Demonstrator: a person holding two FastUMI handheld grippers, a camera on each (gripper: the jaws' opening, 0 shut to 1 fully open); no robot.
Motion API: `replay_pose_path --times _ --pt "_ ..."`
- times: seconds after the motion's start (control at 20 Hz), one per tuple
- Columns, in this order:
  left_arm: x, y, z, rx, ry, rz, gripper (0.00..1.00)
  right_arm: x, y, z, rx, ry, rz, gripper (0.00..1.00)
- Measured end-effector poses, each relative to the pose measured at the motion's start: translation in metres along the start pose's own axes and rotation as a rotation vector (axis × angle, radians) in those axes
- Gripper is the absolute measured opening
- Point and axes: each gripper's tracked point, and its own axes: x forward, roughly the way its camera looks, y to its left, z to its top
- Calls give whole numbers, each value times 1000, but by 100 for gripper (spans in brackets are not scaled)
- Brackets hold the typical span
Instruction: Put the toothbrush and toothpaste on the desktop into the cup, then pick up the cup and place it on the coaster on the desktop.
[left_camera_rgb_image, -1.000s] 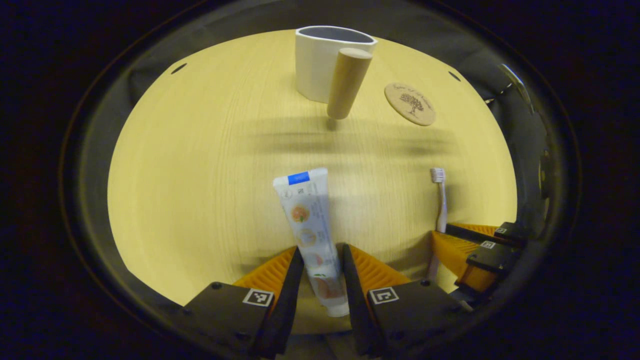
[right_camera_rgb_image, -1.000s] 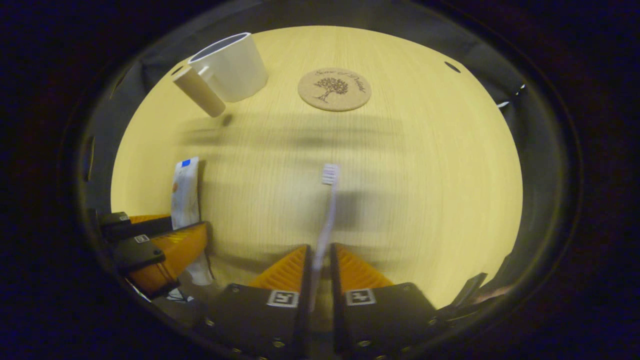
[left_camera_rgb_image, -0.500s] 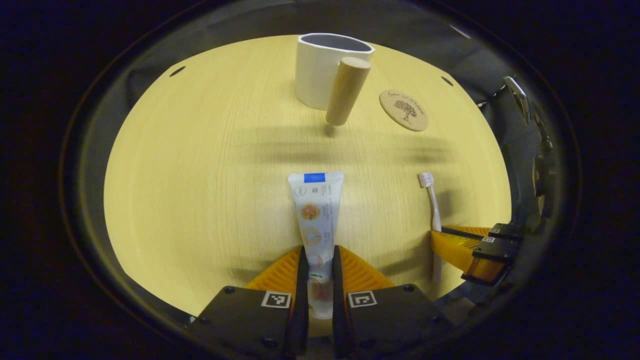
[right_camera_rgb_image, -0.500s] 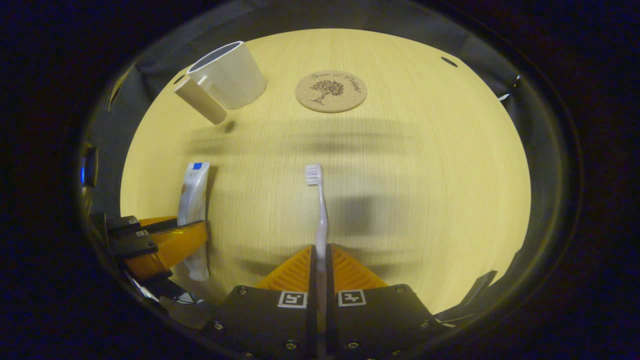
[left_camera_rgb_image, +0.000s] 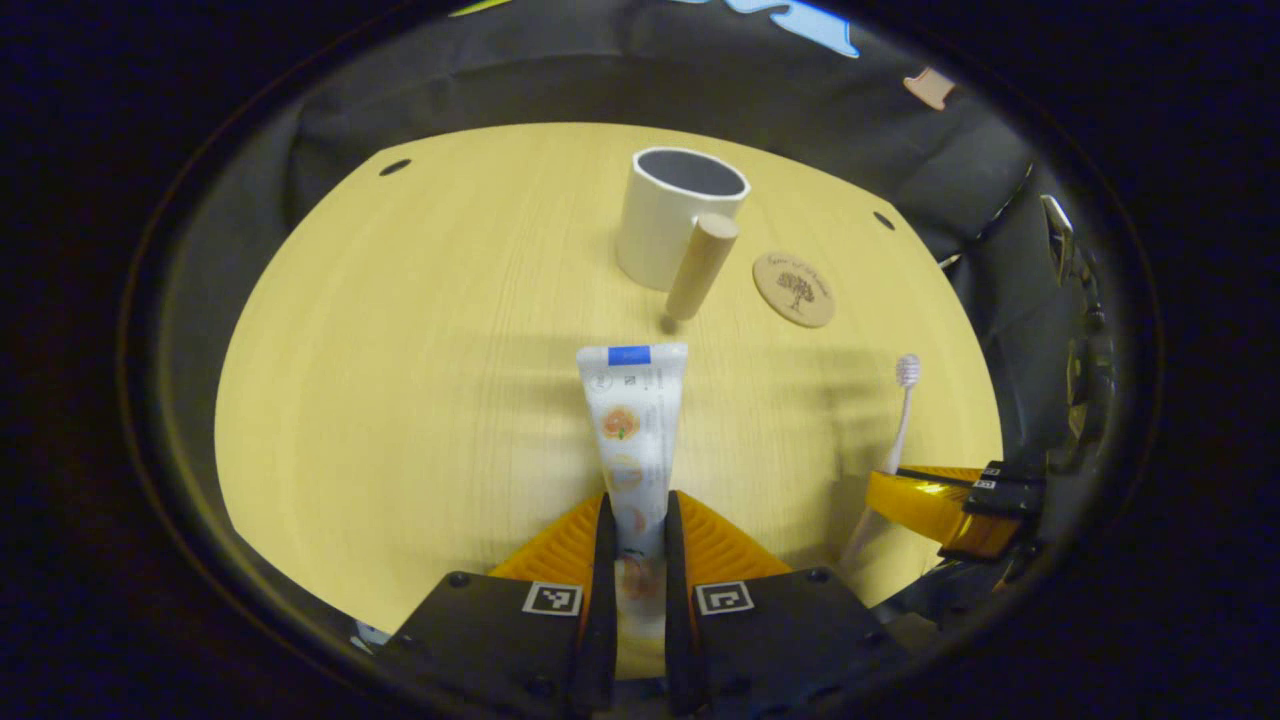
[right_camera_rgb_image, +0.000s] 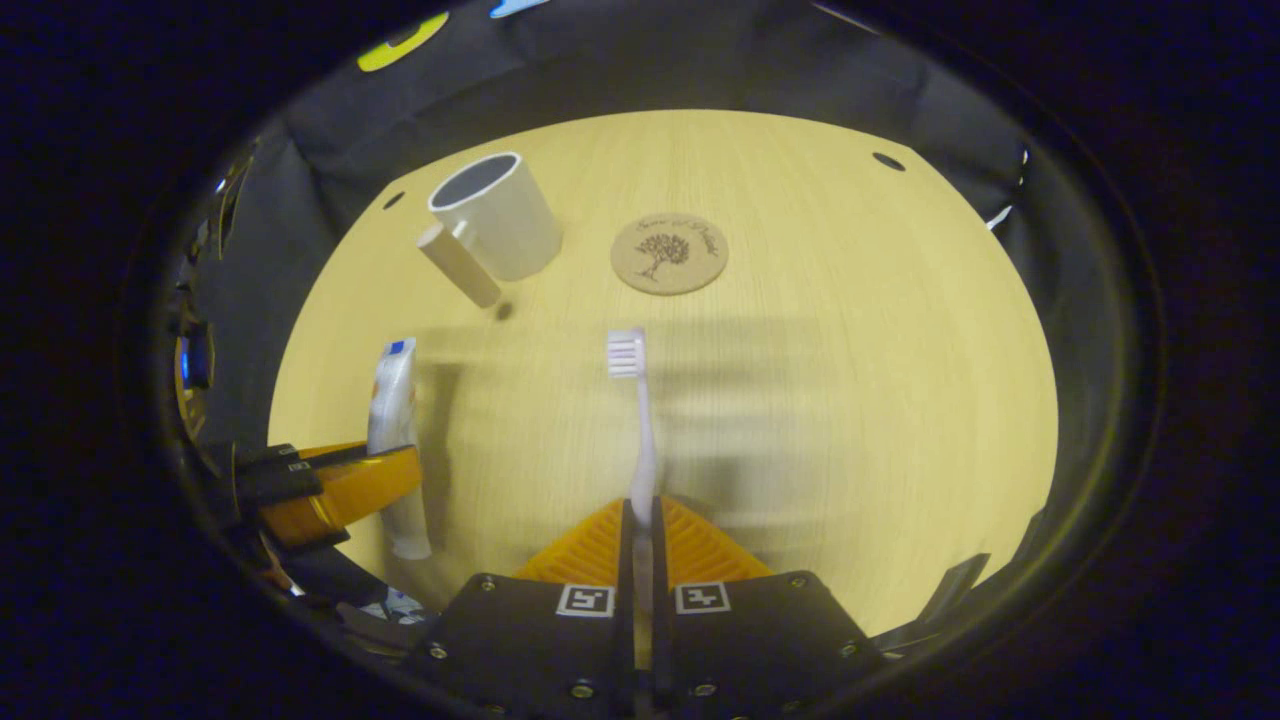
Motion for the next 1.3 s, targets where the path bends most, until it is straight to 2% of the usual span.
replay_pose_path --times 0.4,0.8,1.1,1.3 --pt "-47 -7 82 -84 -289 -60 27 -45 15 57 -25 -241 68 5" --pt "-133 -5 178 -111 -666 -148 27 -74 28 97 -51 -400 121 5" --pt "-139 -14 238 -104 -826 -226 27 -83 28 111 -42 -471 115 4" --pt "-113 -21 263 -77 -851 -254 26 -82 26 112 -44 -482 95 5"
